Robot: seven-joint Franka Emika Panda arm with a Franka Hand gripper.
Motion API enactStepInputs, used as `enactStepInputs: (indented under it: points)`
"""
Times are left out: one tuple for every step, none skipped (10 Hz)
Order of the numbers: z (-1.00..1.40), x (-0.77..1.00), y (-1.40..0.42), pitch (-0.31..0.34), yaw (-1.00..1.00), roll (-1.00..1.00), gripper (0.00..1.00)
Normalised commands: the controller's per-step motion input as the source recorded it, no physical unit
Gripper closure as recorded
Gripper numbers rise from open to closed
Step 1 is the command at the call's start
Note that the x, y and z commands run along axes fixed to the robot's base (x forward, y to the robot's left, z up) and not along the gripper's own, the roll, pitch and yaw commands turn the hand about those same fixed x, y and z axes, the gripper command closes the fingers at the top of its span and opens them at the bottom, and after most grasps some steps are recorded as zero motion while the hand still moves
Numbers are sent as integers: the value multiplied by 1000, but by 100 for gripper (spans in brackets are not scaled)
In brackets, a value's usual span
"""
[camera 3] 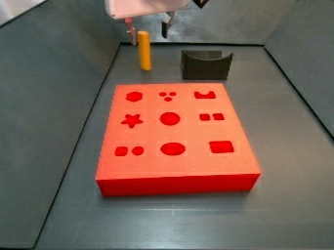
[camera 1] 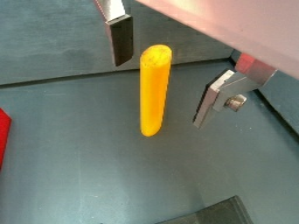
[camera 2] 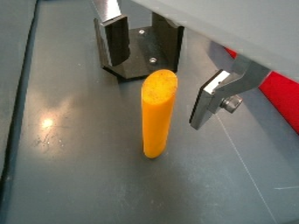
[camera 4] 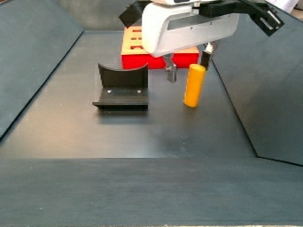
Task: Pick up the oval object. Move up. Move to above the board. Insert the oval object.
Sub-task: Pick up the oval object.
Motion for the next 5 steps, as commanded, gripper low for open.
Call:
enactStepInputs:
  points:
    - [0, -517, 0, -349, 17, -214, 0]
    - [0, -11, 0, -56, 17, -23, 0]
    - [0, 0, 0, 0, 0, 0, 100]
    - [-403, -40, -23, 79, 0, -129, 100]
    - [0, 0, 0, 0, 0, 0, 100]
